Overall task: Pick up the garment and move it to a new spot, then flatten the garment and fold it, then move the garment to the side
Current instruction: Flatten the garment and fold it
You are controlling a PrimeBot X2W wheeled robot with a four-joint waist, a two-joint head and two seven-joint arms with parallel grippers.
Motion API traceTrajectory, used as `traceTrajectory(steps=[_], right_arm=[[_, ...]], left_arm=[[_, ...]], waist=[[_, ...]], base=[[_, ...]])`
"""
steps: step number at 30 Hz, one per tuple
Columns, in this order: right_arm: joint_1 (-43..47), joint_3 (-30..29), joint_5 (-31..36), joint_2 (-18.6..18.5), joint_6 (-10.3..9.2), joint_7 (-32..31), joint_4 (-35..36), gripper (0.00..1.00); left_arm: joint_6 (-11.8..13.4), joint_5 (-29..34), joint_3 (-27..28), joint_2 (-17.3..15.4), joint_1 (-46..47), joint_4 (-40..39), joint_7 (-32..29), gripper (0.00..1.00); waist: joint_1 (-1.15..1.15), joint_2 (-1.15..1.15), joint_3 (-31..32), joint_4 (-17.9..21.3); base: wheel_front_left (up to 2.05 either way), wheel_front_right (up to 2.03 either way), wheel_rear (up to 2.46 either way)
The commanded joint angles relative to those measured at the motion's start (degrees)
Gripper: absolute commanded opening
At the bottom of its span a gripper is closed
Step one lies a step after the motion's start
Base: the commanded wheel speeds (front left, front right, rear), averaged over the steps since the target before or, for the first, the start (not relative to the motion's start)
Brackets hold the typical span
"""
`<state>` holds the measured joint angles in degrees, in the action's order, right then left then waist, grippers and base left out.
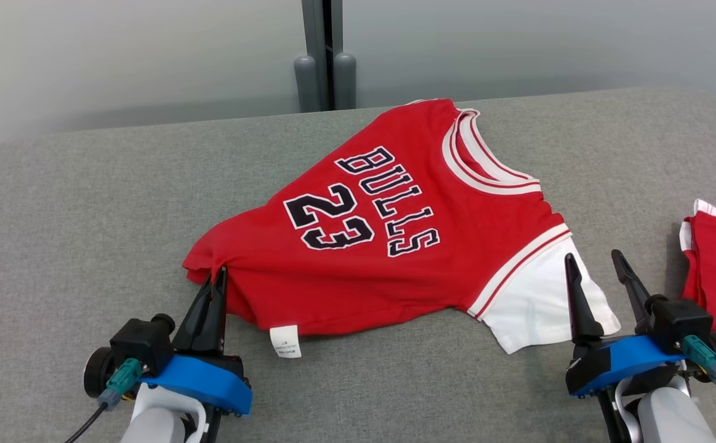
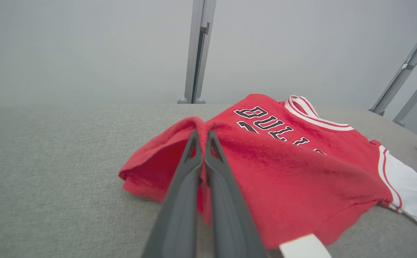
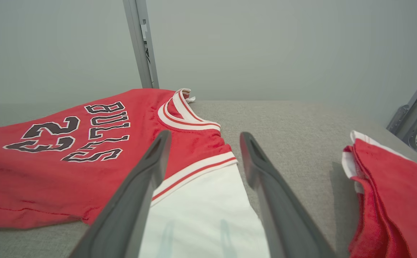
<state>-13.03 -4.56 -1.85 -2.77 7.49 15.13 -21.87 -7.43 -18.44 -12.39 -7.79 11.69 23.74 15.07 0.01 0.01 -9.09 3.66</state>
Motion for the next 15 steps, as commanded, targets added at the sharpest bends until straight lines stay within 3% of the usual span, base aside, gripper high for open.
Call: traceTrajectory(steps=[1, 7, 15], right_arm=[[0.6, 0.2, -0.8, -0.3, 0.01, 0.0, -0.5, 1.00], [-0.7, 1.5, -1.8, -0.2, 0.01, 0.0, -0.8, 1.00], [-2.4, 3.9, -2.3, -0.3, 0.01, 0.0, -0.8, 1.00]], left_arm=[[-0.1, 1.7, -0.4, -0.4, -1.2, -2.5, 0.1, 0.00], [-0.1, 4.6, -0.3, -1.2, -1.5, -3.2, 0.1, 0.00], [-0.1, 5.0, 0.6, -3.0, 5.8, 6.2, 0.1, 0.00]], waist=[[-0.01, -0.01, 0.1, -0.8], [-0.01, -0.01, -1.0, -0.6], [-0.01, -0.01, -4.8, 3.5]], base=[[0.00, 0.00, 0.00], [0.00, 0.00, 0.00], [0.00, 0.00, 0.00]])
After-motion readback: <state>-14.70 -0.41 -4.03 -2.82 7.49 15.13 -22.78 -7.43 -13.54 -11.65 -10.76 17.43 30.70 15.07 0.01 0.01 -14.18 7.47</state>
